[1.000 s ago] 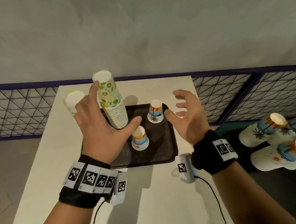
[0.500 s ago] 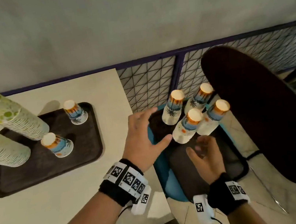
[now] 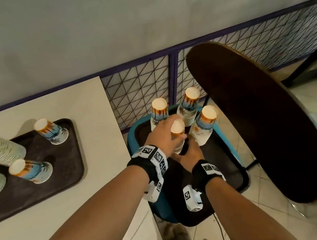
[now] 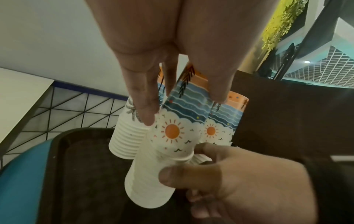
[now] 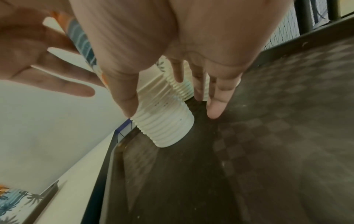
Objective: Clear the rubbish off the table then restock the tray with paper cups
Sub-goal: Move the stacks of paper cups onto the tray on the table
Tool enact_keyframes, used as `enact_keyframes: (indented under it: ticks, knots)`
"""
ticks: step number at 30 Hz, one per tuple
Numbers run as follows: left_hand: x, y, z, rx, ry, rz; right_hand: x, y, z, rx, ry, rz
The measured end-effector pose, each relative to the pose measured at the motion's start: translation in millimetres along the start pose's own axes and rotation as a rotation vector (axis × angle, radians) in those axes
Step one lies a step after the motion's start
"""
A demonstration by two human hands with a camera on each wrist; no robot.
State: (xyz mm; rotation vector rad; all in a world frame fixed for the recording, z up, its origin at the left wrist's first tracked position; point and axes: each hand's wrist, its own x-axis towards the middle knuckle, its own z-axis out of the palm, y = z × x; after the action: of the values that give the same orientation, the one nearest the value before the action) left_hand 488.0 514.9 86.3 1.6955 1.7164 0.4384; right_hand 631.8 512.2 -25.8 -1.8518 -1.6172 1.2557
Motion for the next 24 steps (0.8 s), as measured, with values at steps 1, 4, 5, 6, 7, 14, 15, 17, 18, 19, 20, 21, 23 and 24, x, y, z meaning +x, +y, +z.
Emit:
enact_keyframes:
  ticks: [1,4,5,6,7,14,15,17,18,19,20,21,23,24]
  knots:
    - [0.3,-1.0,2.0,-0.014,0.011,-0.006,5.2,-1.2,0.2,0.002,-0.006,-0.001]
    - [-3.5,-4.6,3.0,-0.049,0.032,-0.023,16.5,-3.5,3.2,-0.015,-0.02,0.004]
    - [-4.8,-7.3,3.0,-0.06,0.04,-0.023,20.5,-2.9,5.4,-0.03,-0.026,0.004]
    - [-5.9,-10.5,2.8,-0.074,0.045,-0.022,23.5,-2.4,7.4,-0.046,-0.032,0.002]
    - [-7.6,-13.2,2.3,-0.092,0.047,-0.018,25.5,-1.3,9.4,-0.059,-0.034,-0.013]
    - [-8.4,-24.6,5.1,-0.242,0.063,-0.086,23.2,-7.6,9.8,-0.03,-0.089,-0.09]
    - [-8.9,-25.7,6.1,-0.272,0.074,-0.08,21.6,-9.5,7.6,-0.011,-0.087,-0.096]
    - [-10.2,-29.7,9.9,-0.309,0.106,-0.082,17.2,-14.8,1.6,0.042,-0.08,-0.118]
    - [-12.1,-31.2,11.2,-0.317,0.12,-0.088,14.0,-17.6,-1.9,0.079,-0.079,-0.132]
    - [-13.8,-34.0,12.9,-0.321,0.133,-0.088,10.6,-20.0,-4.6,0.119,-0.077,-0.142]
    - [-16.2,-37.0,14.0,-0.325,0.14,-0.09,6.7,-22.4,-7.2,0.159,-0.067,-0.162]
    - [-18.4,-40.0,14.9,-0.331,0.14,-0.089,2.4,-24.4,-9.1,0.2,-0.057,-0.184]
    - [-22.8,-44.7,14.8,-0.338,0.113,-0.101,-6.2,-27.5,-11.9,0.278,-0.05,-0.225]
    - [-24.1,-46.8,14.4,-0.339,0.102,-0.106,-10.3,-27.2,-12.2,0.308,-0.049,-0.243]
